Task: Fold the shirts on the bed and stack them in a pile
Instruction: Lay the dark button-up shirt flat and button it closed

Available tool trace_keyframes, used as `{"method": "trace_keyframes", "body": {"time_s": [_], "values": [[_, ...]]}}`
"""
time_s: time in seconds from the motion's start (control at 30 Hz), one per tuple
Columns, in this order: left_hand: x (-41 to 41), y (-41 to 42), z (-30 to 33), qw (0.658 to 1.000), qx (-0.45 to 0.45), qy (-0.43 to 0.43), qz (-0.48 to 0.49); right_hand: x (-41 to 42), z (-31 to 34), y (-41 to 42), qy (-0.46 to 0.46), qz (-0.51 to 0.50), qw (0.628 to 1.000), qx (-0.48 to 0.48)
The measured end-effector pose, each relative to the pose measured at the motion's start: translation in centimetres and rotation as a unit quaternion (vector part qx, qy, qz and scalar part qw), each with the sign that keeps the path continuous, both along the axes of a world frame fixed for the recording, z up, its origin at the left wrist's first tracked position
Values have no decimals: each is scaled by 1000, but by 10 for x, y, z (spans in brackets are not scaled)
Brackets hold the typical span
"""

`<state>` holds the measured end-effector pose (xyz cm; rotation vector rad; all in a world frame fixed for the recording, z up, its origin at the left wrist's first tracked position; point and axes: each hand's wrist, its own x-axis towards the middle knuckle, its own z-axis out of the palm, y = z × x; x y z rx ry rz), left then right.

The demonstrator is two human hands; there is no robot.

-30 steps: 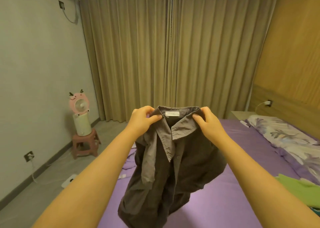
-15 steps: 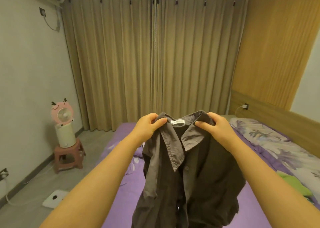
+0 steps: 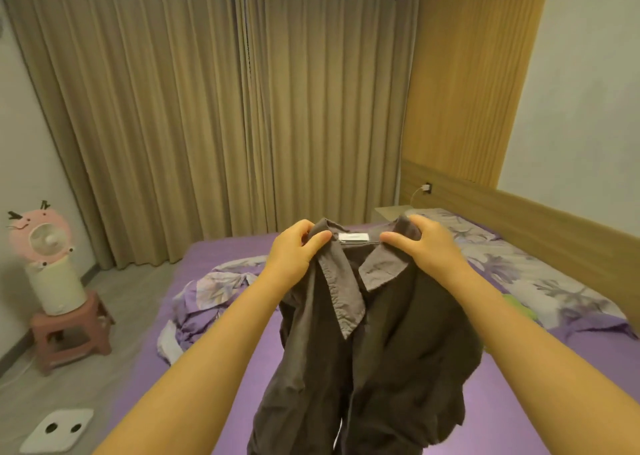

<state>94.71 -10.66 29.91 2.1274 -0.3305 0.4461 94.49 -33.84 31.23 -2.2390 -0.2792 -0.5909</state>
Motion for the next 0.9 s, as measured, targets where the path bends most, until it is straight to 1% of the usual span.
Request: {"method": "trace_keyframes", "body": {"time_s": [0.1,0.17,0.23,0.4,0.5,0.57,0.7,0.8,0.9], "values": [[-3,-10,-11,998,64,-22,12,-7,-10,-20,-23,-65,994,-87],[-6,-23,-17,997,71,-21,12,-9,-17,-33,-29,-99,983,-152],[-7,-37,-22,997,71,-11,15,-9,-20,-48,-30,-101,978,-179],[-5,-77,-32,996,81,7,22,5,-27,-96,14,-11,985,-171],[-3,-109,-41,995,84,36,28,14,-30,-129,41,32,983,-176],[-2,-130,-49,994,91,61,28,21,-32,-151,56,59,977,-196],[-2,-163,-66,991,72,105,37,38,-33,-183,82,107,961,-242],[3,-175,-79,982,33,185,28,56,-37,-196,119,146,944,-270],[13,-179,-88,959,-8,284,7,77,-45,-198,191,165,920,-300]]}}
